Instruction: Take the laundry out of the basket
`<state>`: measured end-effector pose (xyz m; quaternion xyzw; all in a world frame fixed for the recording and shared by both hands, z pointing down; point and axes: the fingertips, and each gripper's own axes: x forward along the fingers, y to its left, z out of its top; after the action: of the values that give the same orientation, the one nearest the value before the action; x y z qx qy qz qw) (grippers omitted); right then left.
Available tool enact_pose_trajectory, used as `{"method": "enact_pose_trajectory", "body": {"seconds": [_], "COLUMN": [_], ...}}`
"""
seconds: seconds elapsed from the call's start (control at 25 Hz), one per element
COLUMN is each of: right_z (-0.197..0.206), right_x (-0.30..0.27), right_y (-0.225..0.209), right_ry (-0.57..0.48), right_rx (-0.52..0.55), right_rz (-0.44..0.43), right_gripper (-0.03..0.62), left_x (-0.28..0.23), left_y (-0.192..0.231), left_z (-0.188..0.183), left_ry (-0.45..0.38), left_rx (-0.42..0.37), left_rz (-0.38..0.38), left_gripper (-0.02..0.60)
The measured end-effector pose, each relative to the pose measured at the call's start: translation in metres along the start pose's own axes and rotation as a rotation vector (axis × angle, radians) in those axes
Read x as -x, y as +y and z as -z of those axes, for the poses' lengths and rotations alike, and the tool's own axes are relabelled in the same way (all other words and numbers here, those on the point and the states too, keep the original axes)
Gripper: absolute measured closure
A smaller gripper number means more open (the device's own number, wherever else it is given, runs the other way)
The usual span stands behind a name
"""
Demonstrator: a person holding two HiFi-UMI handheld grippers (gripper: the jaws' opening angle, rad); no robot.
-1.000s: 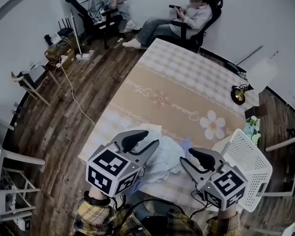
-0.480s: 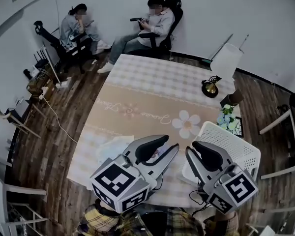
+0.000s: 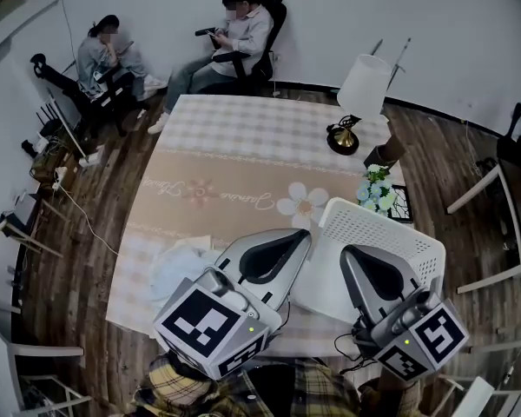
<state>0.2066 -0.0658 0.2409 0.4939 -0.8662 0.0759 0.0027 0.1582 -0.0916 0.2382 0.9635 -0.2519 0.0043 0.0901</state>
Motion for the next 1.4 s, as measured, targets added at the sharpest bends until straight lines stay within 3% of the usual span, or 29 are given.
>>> {"method": "enact_pose_trajectory", "body": {"seconds": [0.84, 1.2, 1.4], "right_z": [0.005, 0.007, 0.006], "right_x": [-0.023, -0.023, -0.021], "right_y": [0.009, 0.014, 0.015], "right_ry": [0.008, 0.022, 0.019], "right_rx": [0.014, 0.02, 0.027], "right_rz": [-0.099, -0.094, -0.102], "right_gripper": [0.595, 0.594, 0.595], "left_x": [0.004, 0.006, 0.008], "left_y": [0.002, 0.008, 0.003], "left_z": [0.011, 0.0, -0.004], "left_ry": [0.049, 0.034, 0.007], "left_rx": [0.016, -0.135, -0.164], "left_rz": [-0.045, -0.054, -0.042], "left_gripper": [0.566, 0.566, 0.566]}}
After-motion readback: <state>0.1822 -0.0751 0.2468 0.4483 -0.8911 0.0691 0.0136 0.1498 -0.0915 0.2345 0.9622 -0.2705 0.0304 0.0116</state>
